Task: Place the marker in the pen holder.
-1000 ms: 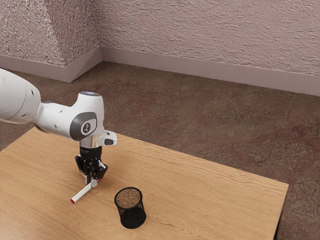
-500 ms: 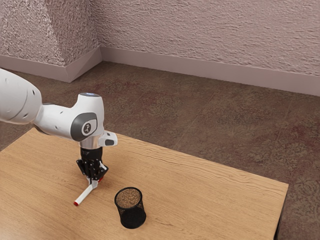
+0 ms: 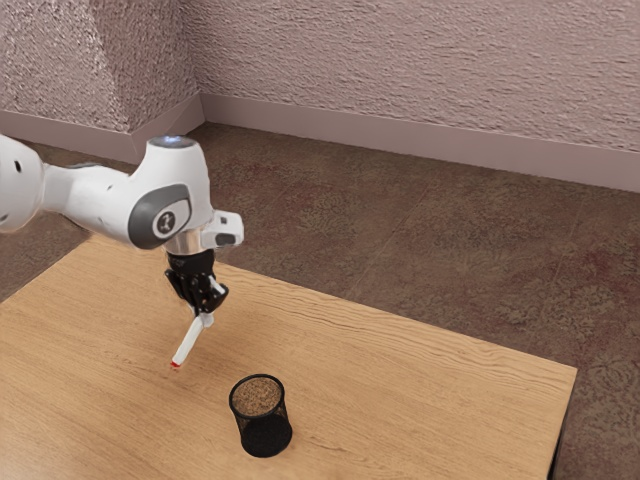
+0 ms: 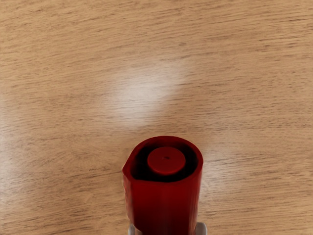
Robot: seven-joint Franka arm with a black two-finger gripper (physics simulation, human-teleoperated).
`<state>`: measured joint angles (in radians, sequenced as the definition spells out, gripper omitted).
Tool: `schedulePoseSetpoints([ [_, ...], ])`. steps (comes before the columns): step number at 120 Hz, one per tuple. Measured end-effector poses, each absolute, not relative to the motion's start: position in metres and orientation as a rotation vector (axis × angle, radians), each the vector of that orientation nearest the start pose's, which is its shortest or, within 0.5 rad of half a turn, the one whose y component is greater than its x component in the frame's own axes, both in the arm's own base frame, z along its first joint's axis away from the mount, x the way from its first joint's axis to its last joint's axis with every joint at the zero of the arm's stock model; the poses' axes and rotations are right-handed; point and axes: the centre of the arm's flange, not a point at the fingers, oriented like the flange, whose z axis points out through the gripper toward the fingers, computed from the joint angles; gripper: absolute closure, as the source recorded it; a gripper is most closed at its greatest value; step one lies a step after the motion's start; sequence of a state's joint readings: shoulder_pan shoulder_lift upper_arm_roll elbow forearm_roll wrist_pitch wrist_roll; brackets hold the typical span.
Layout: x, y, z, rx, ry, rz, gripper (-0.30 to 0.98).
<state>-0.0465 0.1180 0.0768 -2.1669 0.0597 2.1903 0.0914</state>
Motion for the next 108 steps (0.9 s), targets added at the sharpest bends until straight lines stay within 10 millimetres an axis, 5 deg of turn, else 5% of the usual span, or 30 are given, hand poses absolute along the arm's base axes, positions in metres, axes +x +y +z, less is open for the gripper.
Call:
schedulePoseSetpoints([
  [19,0.536,-0.037,0.395,-3.044,0.322,-0.171,0.79],
  [43,0.474,-0.127,0.441,-2.954,0.549,-0.462,0.78],
  [64,0.424,-0.160,0.434,-2.909,0.568,-0.548,0.77],
  [108,0.387,-0.181,0.422,-2.936,0.400,-0.597,0.74],
])
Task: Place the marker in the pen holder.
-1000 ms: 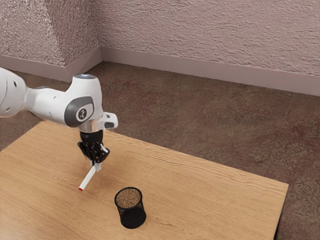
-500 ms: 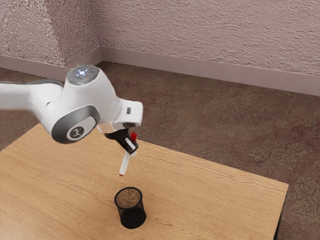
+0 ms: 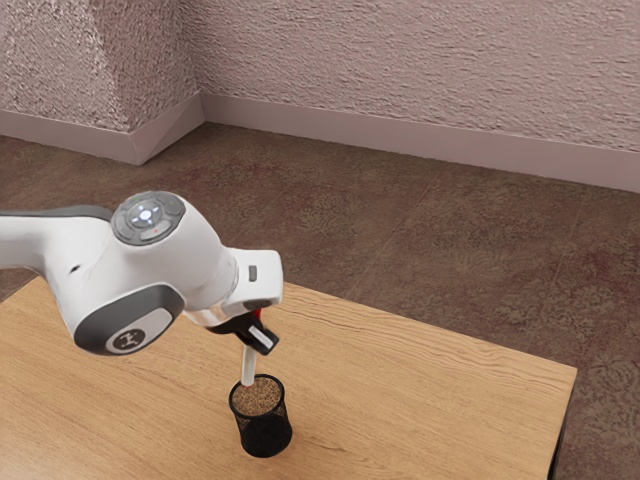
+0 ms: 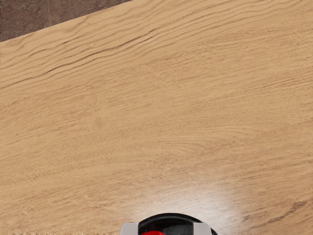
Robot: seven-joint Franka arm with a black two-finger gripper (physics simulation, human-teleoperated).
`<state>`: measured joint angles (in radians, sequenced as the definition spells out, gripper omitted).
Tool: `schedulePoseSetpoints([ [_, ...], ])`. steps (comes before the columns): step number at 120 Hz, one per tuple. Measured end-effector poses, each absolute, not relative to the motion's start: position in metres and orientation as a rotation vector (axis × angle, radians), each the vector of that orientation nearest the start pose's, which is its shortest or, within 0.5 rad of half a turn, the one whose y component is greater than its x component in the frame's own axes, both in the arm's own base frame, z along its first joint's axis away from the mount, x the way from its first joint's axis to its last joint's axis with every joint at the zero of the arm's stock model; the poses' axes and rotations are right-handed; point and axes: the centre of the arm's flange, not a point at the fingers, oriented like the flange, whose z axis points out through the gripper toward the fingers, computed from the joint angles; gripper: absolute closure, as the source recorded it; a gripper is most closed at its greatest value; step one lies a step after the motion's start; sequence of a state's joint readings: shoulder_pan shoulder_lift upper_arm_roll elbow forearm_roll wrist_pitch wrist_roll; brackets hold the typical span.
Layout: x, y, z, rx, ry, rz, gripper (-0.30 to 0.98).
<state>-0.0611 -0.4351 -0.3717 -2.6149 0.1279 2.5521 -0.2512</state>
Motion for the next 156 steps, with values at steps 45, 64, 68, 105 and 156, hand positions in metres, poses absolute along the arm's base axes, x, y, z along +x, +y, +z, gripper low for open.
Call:
schedulePoseSetpoints([
  [45,0.392,-0.180,0.398,-3.013,0.228,-0.512,0.46],
  [64,0.393,-0.180,0.402,-3.020,0.204,-0.516,0.22],
  [68,0.396,-0.176,0.407,-3.019,0.183,-0.524,0.19],
  [105,0.545,-0.083,0.670,-3.055,-0.278,-0.762,0.04],
  [156,0.530,-0.012,0.710,-3.000,-0.367,-0.309,0.01],
])
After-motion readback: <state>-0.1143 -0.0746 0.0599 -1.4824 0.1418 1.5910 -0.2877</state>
